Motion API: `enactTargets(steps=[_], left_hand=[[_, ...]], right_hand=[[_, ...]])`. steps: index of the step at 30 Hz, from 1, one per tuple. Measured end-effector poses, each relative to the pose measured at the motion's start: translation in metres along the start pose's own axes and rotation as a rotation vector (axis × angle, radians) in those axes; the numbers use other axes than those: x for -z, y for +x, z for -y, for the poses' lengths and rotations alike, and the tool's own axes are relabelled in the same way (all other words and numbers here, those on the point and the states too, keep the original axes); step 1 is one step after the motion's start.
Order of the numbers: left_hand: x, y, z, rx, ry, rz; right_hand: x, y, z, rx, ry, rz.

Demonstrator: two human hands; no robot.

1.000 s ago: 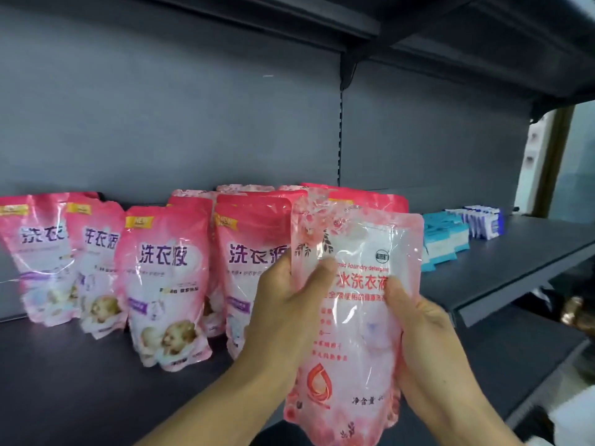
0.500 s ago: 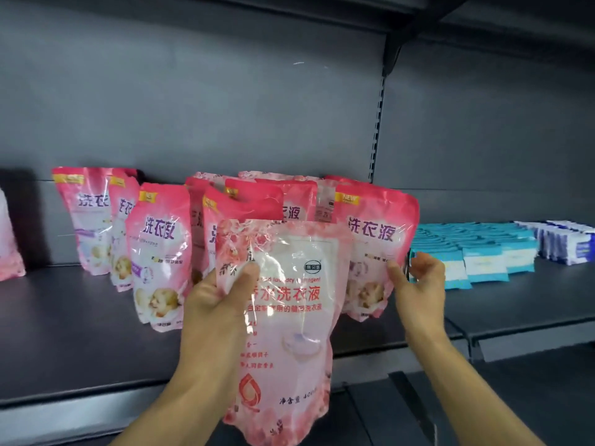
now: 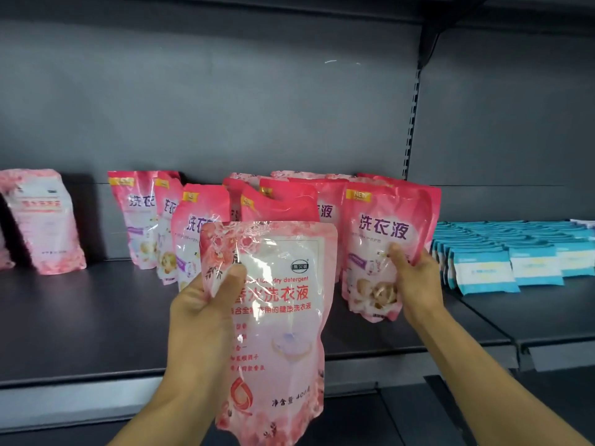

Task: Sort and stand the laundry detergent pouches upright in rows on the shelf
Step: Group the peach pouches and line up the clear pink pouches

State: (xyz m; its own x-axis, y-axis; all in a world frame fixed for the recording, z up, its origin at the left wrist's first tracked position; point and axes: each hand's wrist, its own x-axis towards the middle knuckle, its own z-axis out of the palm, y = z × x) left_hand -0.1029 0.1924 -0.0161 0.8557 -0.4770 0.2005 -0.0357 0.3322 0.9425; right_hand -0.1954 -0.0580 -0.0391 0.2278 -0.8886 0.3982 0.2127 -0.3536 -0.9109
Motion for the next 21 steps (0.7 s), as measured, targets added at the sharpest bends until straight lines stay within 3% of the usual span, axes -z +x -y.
enactTargets(steps=[11,17,21], left_hand=[[0.031,0.005,-0.006,0.005,-0.025,-0.020],[0.021,-0.002,-0.003,-0.001,-0.039,0.001],[0.000,-0.010,0.002,0.000,-0.045,-0.016]], right_hand=[[-0.072,-0.027,0.003,-0.014,0.019,0.053],[-0.036,-0.027,0.010,0.010,-0.056,0.188],[0.001,-0.004,0.012,0.100,-0.153,0.083]])
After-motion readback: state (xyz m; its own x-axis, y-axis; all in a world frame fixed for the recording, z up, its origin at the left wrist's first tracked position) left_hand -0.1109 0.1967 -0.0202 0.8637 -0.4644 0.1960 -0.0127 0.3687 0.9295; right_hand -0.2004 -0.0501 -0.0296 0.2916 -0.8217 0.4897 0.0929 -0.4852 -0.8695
